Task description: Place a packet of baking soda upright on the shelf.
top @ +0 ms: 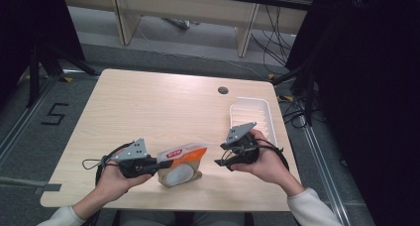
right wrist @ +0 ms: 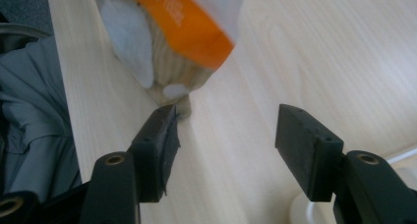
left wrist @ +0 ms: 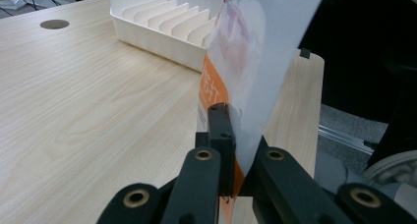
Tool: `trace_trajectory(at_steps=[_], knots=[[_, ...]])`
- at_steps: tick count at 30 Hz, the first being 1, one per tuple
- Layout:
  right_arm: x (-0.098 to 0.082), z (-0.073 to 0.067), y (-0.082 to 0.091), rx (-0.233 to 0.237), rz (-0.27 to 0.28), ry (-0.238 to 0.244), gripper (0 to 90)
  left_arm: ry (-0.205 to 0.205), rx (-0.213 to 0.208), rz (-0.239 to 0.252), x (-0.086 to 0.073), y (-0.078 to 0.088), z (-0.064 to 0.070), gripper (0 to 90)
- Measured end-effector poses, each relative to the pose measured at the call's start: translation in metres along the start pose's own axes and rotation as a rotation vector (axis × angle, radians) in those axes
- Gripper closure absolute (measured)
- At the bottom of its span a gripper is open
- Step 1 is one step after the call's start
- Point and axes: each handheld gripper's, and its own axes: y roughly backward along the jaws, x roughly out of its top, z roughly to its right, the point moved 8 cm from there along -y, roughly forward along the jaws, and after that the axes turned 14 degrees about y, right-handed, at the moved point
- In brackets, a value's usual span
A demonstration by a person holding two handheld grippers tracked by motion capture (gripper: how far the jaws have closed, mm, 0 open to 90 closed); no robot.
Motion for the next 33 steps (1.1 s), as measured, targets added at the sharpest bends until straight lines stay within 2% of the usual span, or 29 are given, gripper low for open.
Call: trace_trajectory(at_steps=[1,2,3,4,5,7,8,9,11,14,16,19,20,21,22,23,24,25,26,27,28,29,30,31,33], knots=[[0.002,0.004,0.000,0.002,-0.001,0.028,40.8,-0.034,-0.001,-0.005,0.000,0.000,-0.001,89.2],[0.002,0.004,0.000,0.002,-0.001,0.028,40.8,-0.034,-0.001,-0.005,0.000,0.000,-0.001,89.2],[0.009,0.009,-0.001,0.037,-0.008,0.056,40.0,-0.036,0.000,-0.005,0.000,0.000,-0.001,89.2],[0.011,0.009,-0.001,0.050,-0.019,0.046,39.6,-0.040,0.002,-0.005,0.000,0.000,-0.001,89.2],[0.014,0.010,-0.003,0.064,-0.021,0.068,39.1,-0.042,0.001,-0.006,0.000,0.000,-0.001,89.2],[0.017,0.010,-0.004,0.082,-0.030,0.083,39.2,-0.038,-0.001,-0.006,0.000,0.000,-0.001,89.2],[0.025,0.011,-0.010,0.120,-0.033,0.136,40.4,-0.008,0.002,-0.006,-0.001,0.000,0.000,89.2],[0.025,0.011,-0.010,0.120,-0.033,0.136,40.4,-0.008,0.002,-0.006,-0.001,0.000,0.000,89.2],[0.031,0.012,-0.018,0.137,-0.051,0.173,41.5,-0.009,0.002,-0.006,-0.001,0.000,0.001,89.2],[0.038,0.014,-0.024,0.161,-0.041,0.196,43.6,-0.010,0.000,-0.006,-0.001,0.000,0.001,89.2],[0.041,0.014,-0.026,0.169,-0.045,0.178,46.9,-0.010,-0.001,-0.006,-0.001,0.000,0.001,89.2],[0.044,0.013,-0.031,0.184,-0.042,0.188,48.8,-0.009,-0.002,-0.009,-0.001,0.000,0.001,89.2],[0.045,0.012,-0.036,0.193,-0.056,0.210,51.6,-0.039,-0.007,-0.010,0.000,0.000,-0.001,89.2],[0.047,0.010,-0.037,0.213,-0.051,0.207,51.9,-0.035,-0.016,-0.008,0.000,0.000,-0.001,89.2],[0.047,0.010,-0.037,0.213,-0.051,0.207,51.9,-0.035,-0.016,-0.008,0.000,0.000,-0.001,89.1],[0.049,0.010,-0.043,0.236,-0.026,0.258,53.2,-0.037,-0.014,-0.007,0.000,0.000,-0.001,89.1],[0.047,0.009,-0.043,0.218,-0.068,0.237,55.4,-0.035,-0.009,-0.008,0.000,0.000,-0.002,89.1],[0.047,0.007,-0.045,0.223,-0.075,0.242,57.5,-0.033,-0.010,-0.008,0.000,0.000,-0.002,89.1],[0.049,0.003,-0.049,0.247,-0.077,0.238,64.0,-0.014,-0.018,-0.004,-0.001,0.000,-0.001,89.1],[0.049,0.003,-0.049,0.247,-0.077,0.238,64.0,-0.014,-0.018,-0.004,-0.001,0.000,-0.001,89.1],[0.049,0.000,-0.051,0.262,-0.088,0.245,69.6,-0.022,-0.011,-0.006,-0.001,0.001,-0.003,89.1],[0.049,0.000,-0.051,0.262,-0.088,0.245,69.6,-0.022,-0.011,-0.006,-0.001,0.001,-0.003,89.1],[0.049,0.000,-0.053,0.257,-0.099,0.255,76.7,-0.029,-0.011,-0.006,-0.001,0.001,-0.004,89.1],[0.049,0.000,-0.054,0.266,-0.092,0.273,78.9,0.007,-0.005,-0.002,-0.002,0.001,-0.003,89.1],[0.050,-0.001,-0.054,0.276,-0.088,0.271,84.2,-0.010,-0.008,-0.003,-0.002,0.002,-0.005,88.6]])
